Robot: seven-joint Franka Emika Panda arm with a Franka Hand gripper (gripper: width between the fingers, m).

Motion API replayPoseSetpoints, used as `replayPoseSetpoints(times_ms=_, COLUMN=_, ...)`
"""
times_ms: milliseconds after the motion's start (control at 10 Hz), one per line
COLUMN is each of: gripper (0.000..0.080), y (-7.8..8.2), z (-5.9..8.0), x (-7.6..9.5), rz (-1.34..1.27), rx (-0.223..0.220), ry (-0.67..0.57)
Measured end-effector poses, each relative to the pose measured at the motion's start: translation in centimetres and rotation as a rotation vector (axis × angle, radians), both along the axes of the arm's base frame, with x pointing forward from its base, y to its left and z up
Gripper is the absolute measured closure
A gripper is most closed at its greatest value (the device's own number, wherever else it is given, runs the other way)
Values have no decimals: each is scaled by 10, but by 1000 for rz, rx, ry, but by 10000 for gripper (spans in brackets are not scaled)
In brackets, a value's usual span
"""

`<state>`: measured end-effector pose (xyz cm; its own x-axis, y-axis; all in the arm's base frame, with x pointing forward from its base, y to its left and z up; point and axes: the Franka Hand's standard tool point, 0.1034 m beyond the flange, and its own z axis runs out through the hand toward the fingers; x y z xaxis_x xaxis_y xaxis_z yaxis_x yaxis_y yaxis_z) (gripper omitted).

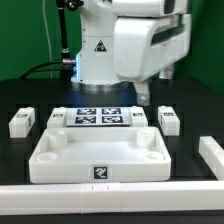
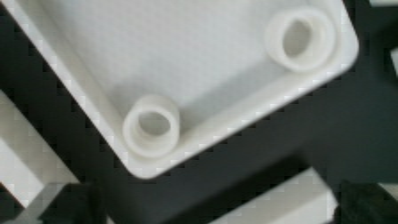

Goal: Assemble desk

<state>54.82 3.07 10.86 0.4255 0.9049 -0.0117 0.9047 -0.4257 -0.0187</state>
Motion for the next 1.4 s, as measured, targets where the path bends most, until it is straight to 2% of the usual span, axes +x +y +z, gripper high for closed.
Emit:
replayPoseSetpoints(times_ms=200, gripper=150, y=-30, z=-11, x=-31, rz=272, rx=6, ry=-2)
replayPoseSetpoints(times_ms=300, gripper=150, y=-44, z=-18, x=-38, rz=337, rx=8, ry=-3)
replayPoseSetpoints(times_ms=700, gripper=150, y=-43, z=-20, x=-39, rz=353, rx=7, ry=5)
replayPoseSetpoints(times_ms=1000, gripper=150, y=-62, z=-56, x=-66, rz=369, rx=24, ry=20)
replayPoseSetpoints(times_ms=1300, gripper=150, y=-60, z=-87, x=-71, rz=357, rx=35, ry=11)
replayPoseSetpoints(times_ms=1400, gripper=150, y=-62, z=-90, x=-71, rz=353, rx=35, ry=5)
